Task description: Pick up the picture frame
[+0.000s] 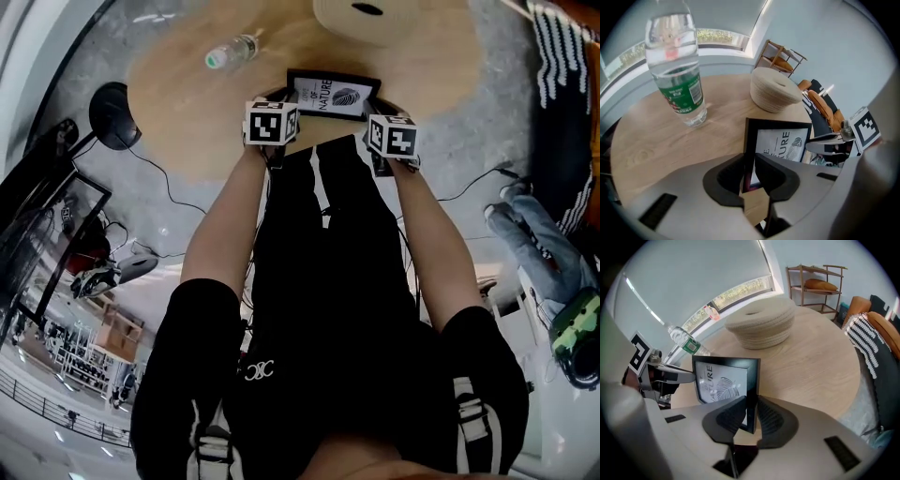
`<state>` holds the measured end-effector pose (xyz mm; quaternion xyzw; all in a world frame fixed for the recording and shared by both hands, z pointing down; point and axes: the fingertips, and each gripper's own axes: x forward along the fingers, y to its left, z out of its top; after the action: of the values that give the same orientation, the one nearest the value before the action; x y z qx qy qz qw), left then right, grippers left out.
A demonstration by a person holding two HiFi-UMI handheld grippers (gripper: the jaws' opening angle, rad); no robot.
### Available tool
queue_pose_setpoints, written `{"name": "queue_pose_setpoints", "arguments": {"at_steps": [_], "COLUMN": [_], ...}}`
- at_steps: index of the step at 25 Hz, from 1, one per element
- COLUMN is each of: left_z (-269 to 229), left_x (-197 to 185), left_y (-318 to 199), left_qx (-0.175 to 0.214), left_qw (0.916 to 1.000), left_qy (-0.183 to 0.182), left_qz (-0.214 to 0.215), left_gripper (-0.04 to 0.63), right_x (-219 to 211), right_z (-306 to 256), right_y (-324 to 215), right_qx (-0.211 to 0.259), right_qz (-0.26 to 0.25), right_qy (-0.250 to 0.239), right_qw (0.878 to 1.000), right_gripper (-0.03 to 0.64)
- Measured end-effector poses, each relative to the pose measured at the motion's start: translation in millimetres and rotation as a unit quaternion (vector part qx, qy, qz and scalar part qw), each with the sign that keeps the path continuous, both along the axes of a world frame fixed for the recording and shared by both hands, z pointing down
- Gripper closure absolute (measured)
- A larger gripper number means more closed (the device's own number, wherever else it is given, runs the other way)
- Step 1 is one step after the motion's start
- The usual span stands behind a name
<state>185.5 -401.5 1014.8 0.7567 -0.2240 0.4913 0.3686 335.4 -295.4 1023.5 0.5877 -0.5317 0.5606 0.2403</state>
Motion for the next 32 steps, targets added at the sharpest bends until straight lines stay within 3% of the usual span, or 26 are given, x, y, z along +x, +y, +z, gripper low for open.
{"name": "queue_pose_setpoints", "arguments": {"at_steps": [4,8,12,17,24,29,32], "left_z": [-68,-154,-247,-357,-517,-621,-671], "left_x": [-7,-3,-17,-9,-6,-11,-18], "left_y": [-8,-33,-56,-63,-56,-57,-49], "left_qx": [0.025,0.081,0.143,0.216,0.332,0.417,0.463], "left_qw": [0.9993,0.994,0.9828,0.9626,0.9165,0.8731,0.8464], "left_qy": [0.026,0.073,0.116,0.164,0.223,0.252,0.263], "left_qz": [-0.008,0.003,0.008,0.005,-0.009,-0.014,-0.014], "left_gripper": [0.509,0.509,0.509,0.509,0.511,0.511,0.511], "right_x": [-4,1,-11,-1,6,-1,-7], "right_z": [-71,-162,-257,-367,-534,-629,-672], "right_y": [-13,-39,-62,-74,-72,-72,-65], "right_qx": [0.033,0.089,0.149,0.233,0.368,0.447,0.478], "right_qz": [0.008,-0.011,0.004,0.018,0.003,-0.009,-0.009], "right_qy": [0.02,0.078,0.118,0.162,0.209,0.239,0.243], "right_qw": [0.999,0.993,0.982,0.959,0.906,0.862,0.844], "right_gripper": [0.532,0.532,0.533,0.534,0.532,0.534,0.536]}}
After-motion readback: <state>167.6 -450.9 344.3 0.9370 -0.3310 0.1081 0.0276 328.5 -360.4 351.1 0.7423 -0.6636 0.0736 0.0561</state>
